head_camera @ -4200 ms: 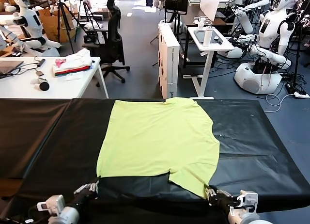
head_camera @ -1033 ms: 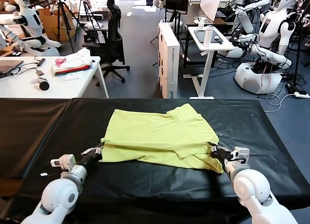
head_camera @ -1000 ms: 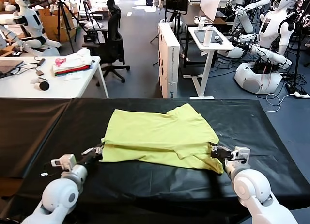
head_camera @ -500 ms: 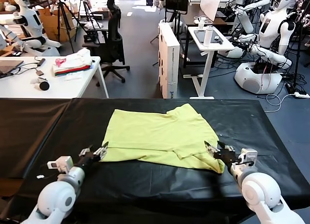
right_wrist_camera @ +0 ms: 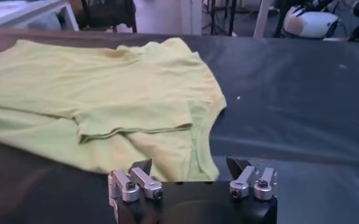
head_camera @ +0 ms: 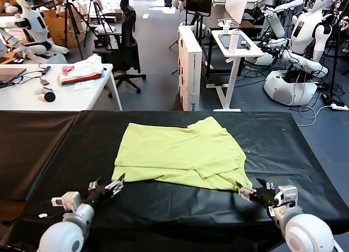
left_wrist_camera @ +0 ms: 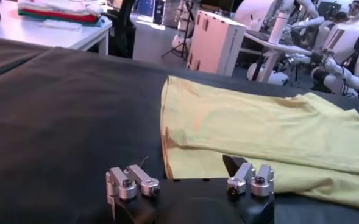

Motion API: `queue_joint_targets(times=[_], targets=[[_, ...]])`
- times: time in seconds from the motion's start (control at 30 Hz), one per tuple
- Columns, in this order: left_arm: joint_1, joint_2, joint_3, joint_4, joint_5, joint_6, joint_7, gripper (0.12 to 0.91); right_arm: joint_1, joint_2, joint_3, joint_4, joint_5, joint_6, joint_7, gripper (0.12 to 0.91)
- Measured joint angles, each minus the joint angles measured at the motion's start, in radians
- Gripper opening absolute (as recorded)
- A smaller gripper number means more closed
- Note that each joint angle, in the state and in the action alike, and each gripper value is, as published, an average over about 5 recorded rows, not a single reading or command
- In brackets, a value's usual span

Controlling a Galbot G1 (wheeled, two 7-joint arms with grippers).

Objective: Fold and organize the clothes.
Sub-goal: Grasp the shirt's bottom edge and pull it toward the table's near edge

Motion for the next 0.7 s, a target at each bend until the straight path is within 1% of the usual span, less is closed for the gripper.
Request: queue_joint_targets(times=[0.03, 0.13, 0.17, 0.2, 0.23, 0.27, 0.3, 0.37, 0.4, 0.43, 0.5, 0.53, 0.7], targets=[[0.001, -0.001, 0.000, 0.001, 0.000, 0.000, 0.000, 0.889, -0.003, 0.000, 0.001, 0.002, 0.000, 0.000, 0.000, 0.682], [0.001, -0.002, 0.001, 0.009, 0.000, -0.001, 0.000, 0.820, -0.008, -0.002, 0.002, 0.010, 0.000, 0.001, 0.001, 0.542], [0.001, -0.003, 0.002, 0.012, -0.001, -0.001, 0.000, 0.766, -0.009, -0.003, 0.002, 0.012, 0.000, 0.001, 0.002, 0.472], [0.000, -0.003, 0.002, 0.014, -0.001, -0.001, 0.000, 0.693, -0.010, -0.004, 0.002, 0.014, 0.000, 0.001, 0.002, 0.415], [-0.001, -0.004, 0.003, 0.016, -0.002, -0.001, 0.000, 0.636, -0.010, -0.005, 0.002, 0.015, 0.000, 0.002, 0.003, 0.358], [-0.001, -0.004, 0.003, 0.017, -0.004, -0.001, 0.000, 0.560, -0.010, -0.006, 0.002, 0.015, 0.000, 0.002, 0.003, 0.283], [-0.001, -0.004, 0.003, 0.017, -0.005, -0.002, 0.000, 0.465, -0.010, -0.008, 0.002, 0.015, 0.000, 0.003, 0.004, 0.227], [-0.001, -0.004, 0.003, 0.017, -0.006, -0.002, 0.000, 0.351, -0.010, -0.011, 0.002, 0.015, 0.001, 0.003, 0.005, 0.156], [-0.001, -0.003, 0.003, 0.017, -0.006, -0.003, 0.000, 0.278, -0.010, -0.013, 0.003, 0.015, 0.002, 0.003, 0.007, 0.138], [0.000, -0.003, 0.003, 0.017, -0.006, -0.003, 0.000, 0.224, -0.010, -0.016, 0.003, 0.016, 0.003, 0.004, 0.010, 0.139], [0.001, -0.002, 0.002, 0.017, -0.006, -0.004, 0.000, 0.159, -0.010, -0.022, 0.005, 0.018, 0.010, 0.004, 0.019, 0.138], [0.002, -0.002, 0.001, 0.018, -0.007, -0.004, 0.000, 0.144, -0.011, -0.026, 0.007, 0.020, 0.015, 0.004, 0.025, 0.139], [0.008, 0.006, -0.005, 0.018, -0.008, -0.004, 0.000, 0.147, -0.025, -0.052, 0.022, 0.036, 0.062, -0.006, 0.059, 0.139]])
